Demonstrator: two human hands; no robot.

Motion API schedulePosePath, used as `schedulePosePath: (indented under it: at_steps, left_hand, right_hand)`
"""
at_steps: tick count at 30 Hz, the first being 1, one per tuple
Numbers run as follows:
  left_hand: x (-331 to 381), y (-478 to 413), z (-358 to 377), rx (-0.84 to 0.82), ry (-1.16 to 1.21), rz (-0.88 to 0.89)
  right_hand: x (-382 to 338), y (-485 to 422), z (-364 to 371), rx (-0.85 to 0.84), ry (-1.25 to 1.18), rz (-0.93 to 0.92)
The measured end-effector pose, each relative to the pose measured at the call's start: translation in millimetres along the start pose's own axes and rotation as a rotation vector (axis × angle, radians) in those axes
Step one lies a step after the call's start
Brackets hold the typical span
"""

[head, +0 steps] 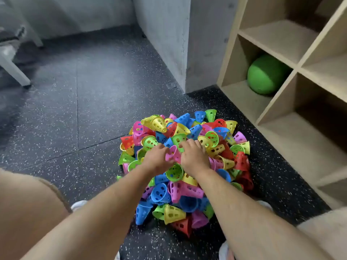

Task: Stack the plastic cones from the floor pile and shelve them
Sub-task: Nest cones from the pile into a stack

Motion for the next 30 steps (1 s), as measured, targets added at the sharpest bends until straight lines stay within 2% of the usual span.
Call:
schedulePosePath:
  at_steps: [3,9,15,21,25,30]
  left_hand:
    - [6,7,-1,0.052,0.010,0.004]
    - [15,35,-15,0.122,-0.059,0.067]
    - [20,65,-28,0.218,0.099,0.194]
    - [2,100,-23,0.159,0.377,0.079]
    - [6,105,-17,0.085,0.678,-0.057]
    - [3,95,-10,0.133,0.690,-0.143]
  right_hand:
    - [5,18,-2,0.031,-0.024,0.015]
    - [3,53,-4,-0.058,-0.021,-0.052]
    - [-5,55,-23,-0.018,-0.075,-0.155]
    - [-21,54,-20,-0.034,-0.111,-0.234]
    - [-38,62,-19,-0.017,0.000,-0.233]
    - [-44,68,-20,-0.047,-0.005,-0.192]
Point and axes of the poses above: each hand's wrist, its own y-axis away from the middle knuckle, its own z-axis out of the palm, x = y × z, the point moved 2 cm from there along -y, towards the middle knuckle, and after that the axes turned 5 degrees about -z, right-handed, at the moved point
